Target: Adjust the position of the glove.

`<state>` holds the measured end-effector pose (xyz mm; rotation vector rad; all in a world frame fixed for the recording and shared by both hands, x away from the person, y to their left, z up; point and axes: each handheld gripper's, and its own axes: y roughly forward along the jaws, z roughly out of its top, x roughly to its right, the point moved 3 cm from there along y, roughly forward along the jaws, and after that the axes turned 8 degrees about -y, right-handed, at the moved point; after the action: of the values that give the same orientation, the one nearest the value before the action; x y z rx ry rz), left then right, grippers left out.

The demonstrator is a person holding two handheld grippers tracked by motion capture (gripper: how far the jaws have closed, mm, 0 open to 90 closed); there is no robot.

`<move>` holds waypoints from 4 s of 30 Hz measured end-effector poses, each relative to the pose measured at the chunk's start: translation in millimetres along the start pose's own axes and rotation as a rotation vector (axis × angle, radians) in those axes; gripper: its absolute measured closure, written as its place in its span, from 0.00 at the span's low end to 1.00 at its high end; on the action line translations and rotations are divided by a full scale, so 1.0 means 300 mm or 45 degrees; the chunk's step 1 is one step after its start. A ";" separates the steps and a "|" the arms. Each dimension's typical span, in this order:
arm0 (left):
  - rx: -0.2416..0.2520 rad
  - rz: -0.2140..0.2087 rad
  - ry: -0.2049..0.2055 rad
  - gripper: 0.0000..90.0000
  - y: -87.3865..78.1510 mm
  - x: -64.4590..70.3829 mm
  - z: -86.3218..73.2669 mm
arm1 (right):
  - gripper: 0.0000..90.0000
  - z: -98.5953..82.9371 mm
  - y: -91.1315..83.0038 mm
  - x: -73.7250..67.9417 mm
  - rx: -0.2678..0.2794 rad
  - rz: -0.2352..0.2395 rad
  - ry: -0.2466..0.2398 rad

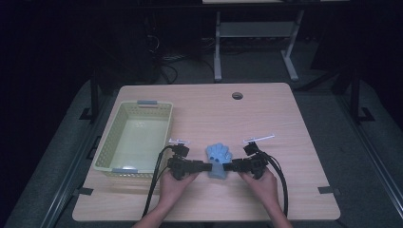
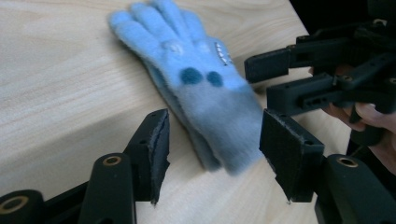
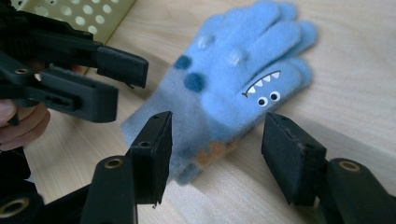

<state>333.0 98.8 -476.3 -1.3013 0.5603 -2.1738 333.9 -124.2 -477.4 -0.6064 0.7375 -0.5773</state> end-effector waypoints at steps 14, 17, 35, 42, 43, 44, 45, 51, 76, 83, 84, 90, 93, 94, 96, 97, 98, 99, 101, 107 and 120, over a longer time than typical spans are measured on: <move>-0.029 0.002 -0.053 0.56 0.044 -0.029 0.005 | 0.53 -0.004 0.039 -0.008 -0.021 0.006 0.039; -0.036 -0.015 -0.071 0.59 0.052 -0.027 0.007 | 0.56 -0.004 0.044 -0.002 -0.009 0.016 0.056; -0.040 -0.084 -0.097 0.73 0.079 -0.033 -0.003 | 0.80 -0.003 0.081 -0.019 0.027 -0.007 0.076; -0.036 -0.125 -0.138 0.79 0.085 -0.048 0.000 | 0.84 -0.002 0.084 -0.008 0.027 0.040 0.099; -0.031 -0.140 -0.150 0.80 0.086 -0.051 0.001 | 0.85 -0.001 0.083 -0.006 0.027 0.050 0.097; -0.039 -0.150 -0.146 0.81 0.085 -0.056 0.001 | 0.85 -0.001 0.082 -0.004 0.027 0.058 0.096; -0.036 -0.154 -0.149 0.81 0.084 -0.058 0.001 | 0.86 0.000 0.081 -0.003 0.027 0.069 0.106; -0.017 -0.145 -0.127 0.86 0.077 -0.049 0.004 | 0.87 0.004 0.074 -0.003 0.036 0.091 0.096; 0.044 -0.166 -0.032 0.90 -0.010 0.026 0.053 | 0.88 0.074 -0.005 -0.069 0.107 0.135 0.020; 0.076 -0.166 0.041 0.90 -0.078 0.058 0.095 | 0.88 0.127 -0.042 -0.104 0.157 0.155 -0.016; 0.083 -0.163 0.044 0.90 -0.089 0.060 0.099 | 0.88 0.136 -0.044 -0.111 0.157 0.156 -0.022; 0.104 -0.157 0.055 0.90 -0.150 0.058 0.120 | 0.88 0.186 -0.041 -0.151 0.164 0.170 -0.055; 0.109 -0.146 0.064 0.90 -0.177 0.056 0.129 | 0.88 0.210 -0.035 -0.171 0.163 0.165 -0.083; 0.112 -0.141 0.068 0.90 -0.187 0.056 0.132 | 0.88 0.218 -0.033 -0.177 0.157 0.160 -0.092; 0.124 -0.130 0.072 0.90 -0.205 0.056 0.137 | 0.88 0.235 -0.029 -0.193 0.149 0.153 -0.101; 0.124 -0.130 0.074 0.90 -0.215 0.056 0.140 | 0.88 0.244 -0.028 -0.201 0.147 0.150 -0.111; 0.132 -0.127 0.077 0.90 -0.225 0.054 0.143 | 0.88 0.252 -0.027 -0.209 0.142 0.149 -0.114; 0.137 -0.126 0.083 0.90 -0.234 0.052 0.146 | 0.88 0.262 -0.025 -0.215 0.142 0.144 -0.125; 0.144 -0.115 0.090 0.90 -0.252 0.049 0.152 | 0.88 0.281 -0.023 -0.231 0.137 0.139 -0.138; 0.172 -0.102 0.094 0.90 -0.309 0.047 0.168 | 0.88 0.329 -0.011 -0.274 0.140 0.142 -0.158; 0.198 -0.070 0.094 0.90 -0.410 0.019 0.182 | 0.88 0.393 0.031 -0.337 0.134 0.166 -0.205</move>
<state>350.6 185.6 -374.8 -1.1705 0.3793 -2.2690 363.7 -15.6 -370.1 -0.4972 0.5859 -0.4387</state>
